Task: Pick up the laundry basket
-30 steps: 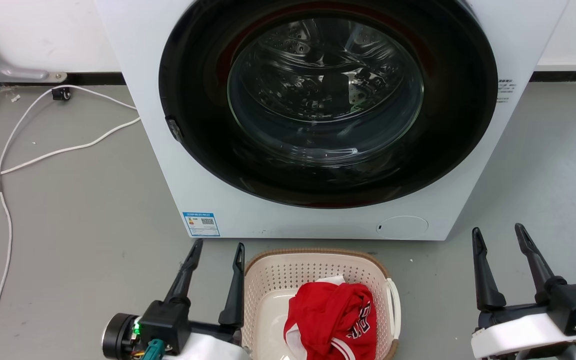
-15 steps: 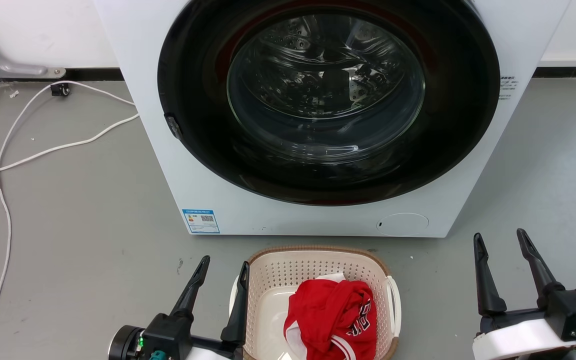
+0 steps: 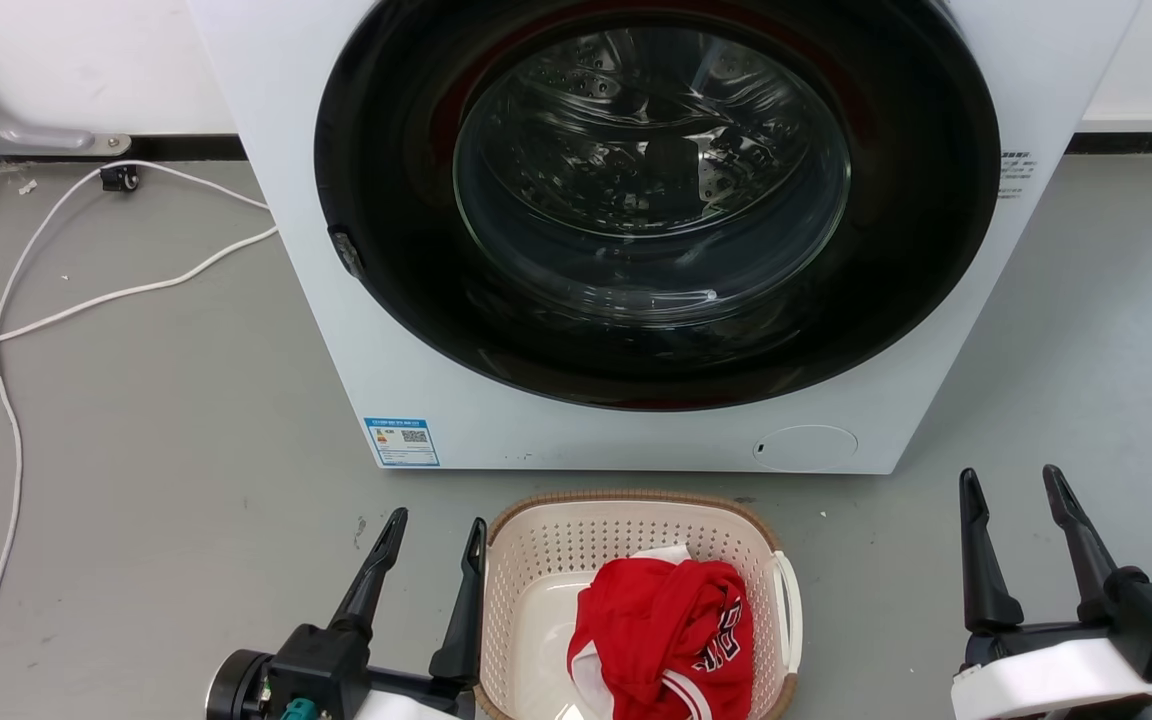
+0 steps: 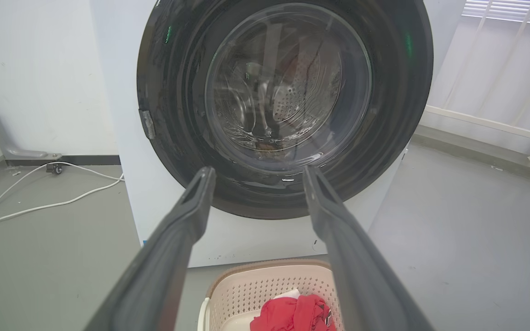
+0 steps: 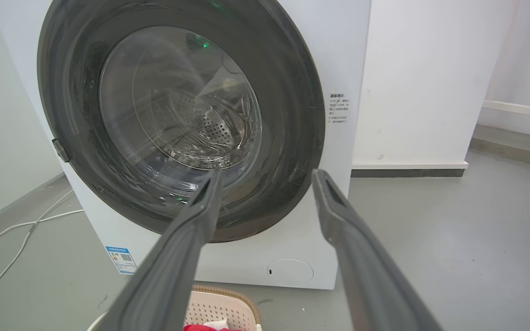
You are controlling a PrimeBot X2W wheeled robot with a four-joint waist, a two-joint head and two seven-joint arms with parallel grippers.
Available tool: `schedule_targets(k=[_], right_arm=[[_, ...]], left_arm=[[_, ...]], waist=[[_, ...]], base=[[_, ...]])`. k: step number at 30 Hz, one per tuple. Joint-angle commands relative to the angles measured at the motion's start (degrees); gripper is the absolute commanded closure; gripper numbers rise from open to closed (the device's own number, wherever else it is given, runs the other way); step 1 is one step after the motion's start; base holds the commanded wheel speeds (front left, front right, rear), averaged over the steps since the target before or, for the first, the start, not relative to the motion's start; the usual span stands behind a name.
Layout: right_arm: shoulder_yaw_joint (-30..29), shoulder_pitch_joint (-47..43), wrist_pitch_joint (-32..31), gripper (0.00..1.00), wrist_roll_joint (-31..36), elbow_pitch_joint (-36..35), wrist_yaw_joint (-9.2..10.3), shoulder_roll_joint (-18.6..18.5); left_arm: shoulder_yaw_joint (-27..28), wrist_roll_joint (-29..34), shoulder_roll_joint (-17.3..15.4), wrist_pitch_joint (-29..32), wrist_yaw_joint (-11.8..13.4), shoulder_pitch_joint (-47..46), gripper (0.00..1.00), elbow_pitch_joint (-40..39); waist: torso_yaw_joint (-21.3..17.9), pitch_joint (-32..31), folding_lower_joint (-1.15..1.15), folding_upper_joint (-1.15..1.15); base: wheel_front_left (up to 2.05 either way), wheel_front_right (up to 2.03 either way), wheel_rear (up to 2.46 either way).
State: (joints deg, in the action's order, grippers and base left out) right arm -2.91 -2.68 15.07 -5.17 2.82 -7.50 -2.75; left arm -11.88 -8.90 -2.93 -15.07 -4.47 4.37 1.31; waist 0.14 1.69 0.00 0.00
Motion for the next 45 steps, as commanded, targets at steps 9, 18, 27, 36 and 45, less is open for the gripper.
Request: schedule_targets(k=[9, 18, 27, 36, 45], right_arm=[[0.0, 0.5, 0.2, 0.00, -0.6, 0.9, 0.02, -0.2], [0.1, 0.3, 0.2, 0.00, -1.0, 1.0, 0.02, -0.2], [0.1, 0.5, 0.2, 0.00, -1.2, 0.9, 0.02, -0.2], [1.0, 2.1, 0.2, 0.00, -1.7, 2.1, 0.02, -0.2], [4.0, 9.4, 0.1, 0.00, 3.2, 5.7, 0.02, -0.2]], left_arm=[[-0.5, 0.7, 0.0, -0.2, 0.5, 0.1, 0.00, 1.2], [-0.7, 1.1, 0.0, -0.2, 0.4, 0.1, 0.00, 1.5], [-0.9, 0.0, 0.1, -0.2, -0.4, 0.2, 0.00, 2.5], [-0.9, -0.2, 0.0, -0.2, 0.8, -1.6, 0.00, 5.9], [0.7, 2.0, -0.1, -0.2, -0.4, -9.4, 0.00, 10.9]], waist=[[0.1, -0.2, 0.00, 0.00], [0.1, -0.2, 0.00, 0.00], [0.0, 0.4, 0.00, 0.00], [-0.5, 3.6, 0.00, 0.00], [-2.3, 15.0, 0.00, 0.00]], base=[[0.00, 0.00, 0.00], [0.00, 0.00, 0.00], [0.00, 0.00, 0.00], [0.00, 0.00, 0.00], [0.00, 0.00, 0.00]])
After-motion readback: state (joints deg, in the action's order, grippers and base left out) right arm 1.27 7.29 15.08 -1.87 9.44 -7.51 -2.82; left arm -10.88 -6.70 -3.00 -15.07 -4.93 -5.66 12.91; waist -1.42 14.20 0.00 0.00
